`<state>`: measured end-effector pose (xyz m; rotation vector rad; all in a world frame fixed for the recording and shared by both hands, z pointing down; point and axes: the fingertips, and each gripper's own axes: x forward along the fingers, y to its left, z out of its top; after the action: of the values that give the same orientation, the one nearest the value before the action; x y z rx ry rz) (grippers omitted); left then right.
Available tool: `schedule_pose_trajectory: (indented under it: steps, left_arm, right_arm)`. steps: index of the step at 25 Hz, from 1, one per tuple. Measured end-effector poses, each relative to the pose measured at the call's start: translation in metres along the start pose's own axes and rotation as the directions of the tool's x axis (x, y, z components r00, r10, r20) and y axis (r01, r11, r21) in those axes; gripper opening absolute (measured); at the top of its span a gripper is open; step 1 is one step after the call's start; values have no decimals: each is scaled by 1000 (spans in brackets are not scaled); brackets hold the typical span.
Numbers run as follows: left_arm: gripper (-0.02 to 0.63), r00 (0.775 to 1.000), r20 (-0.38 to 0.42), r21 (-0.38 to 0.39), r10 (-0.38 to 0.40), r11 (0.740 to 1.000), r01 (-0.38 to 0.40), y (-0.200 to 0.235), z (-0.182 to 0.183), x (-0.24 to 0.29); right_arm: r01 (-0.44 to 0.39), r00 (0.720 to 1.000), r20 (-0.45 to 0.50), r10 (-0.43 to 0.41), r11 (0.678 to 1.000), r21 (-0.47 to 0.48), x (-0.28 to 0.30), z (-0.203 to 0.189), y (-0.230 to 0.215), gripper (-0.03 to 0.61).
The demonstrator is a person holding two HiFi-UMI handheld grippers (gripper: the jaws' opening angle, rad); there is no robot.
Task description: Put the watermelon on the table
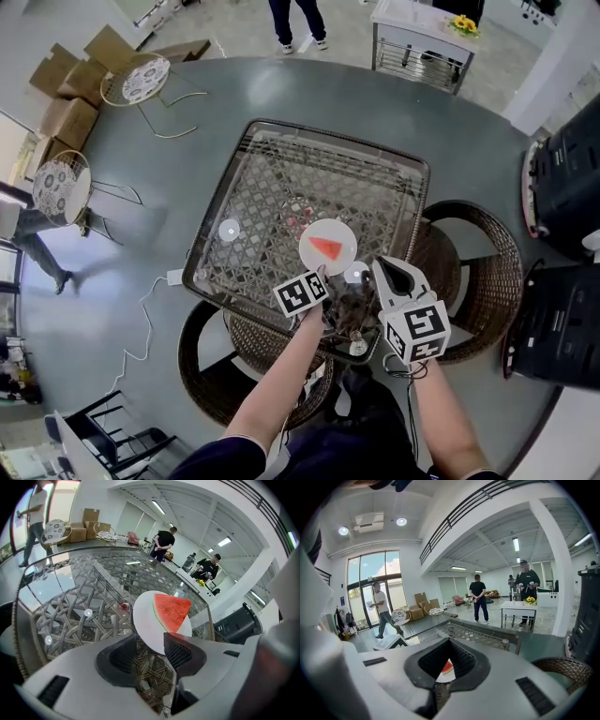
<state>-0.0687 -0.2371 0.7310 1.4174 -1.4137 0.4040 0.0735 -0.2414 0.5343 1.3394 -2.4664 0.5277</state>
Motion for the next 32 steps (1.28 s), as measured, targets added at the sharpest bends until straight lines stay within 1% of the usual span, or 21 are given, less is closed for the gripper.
schedule_pose_trajectory:
  steps: [3, 6, 9, 13, 15, 19, 22, 26, 30, 32]
  left_arm:
    - [169, 1000, -2, 5, -17, 1000, 17, 0, -1, -5]
    - [169, 998, 6, 30, -62, 998, 61, -7, 3, -16]
    - [167, 992, 31, 101, -121, 988, 117, -22, 9, -31]
    - [167, 974, 84, 212, -209, 959, 187, -39, 16, -60]
    - [167, 962, 111, 273, -249, 938, 211, -47, 20, -76]
    - [163, 939, 144, 417, -311, 880, 227, -66, 26, -107]
    - [132, 920, 172, 494, -351, 839, 227, -80, 28, -130]
    - [88, 896, 194, 572, -399, 788, 227, -96, 28, -159]
    - [30, 877, 214, 619, -430, 754, 219, -107, 28, -185]
    - [11, 869, 221, 643, -444, 736, 213, -112, 27, -197]
  right_arm:
    - [1, 1000, 5, -1, 1000, -1, -1, 2, 2, 0]
    - [-1, 1000, 14, 1, 1000, -4, -2, 6, 4, 0]
    - [0, 1000, 23, 0, 1000, -5, -5, 9, 6, 0]
    - [1, 999, 35, -1, 1000, -11, -12, 14, 12, 0]
    - [4, 999, 40, -3, 1000, -12, -15, 16, 16, 0]
    - [4, 998, 55, -3, 1000, -11, -23, 20, 23, 0]
    - [1, 998, 70, 0, 1000, -12, -30, 24, 28, 0]
    - [2, 996, 92, -1, 1000, -9, -40, 30, 35, 0]
    - [0, 993, 115, 1, 1000, -15, -48, 38, 45, 0]
    - [0, 992, 125, 3, 1000, -20, -51, 42, 49, 0]
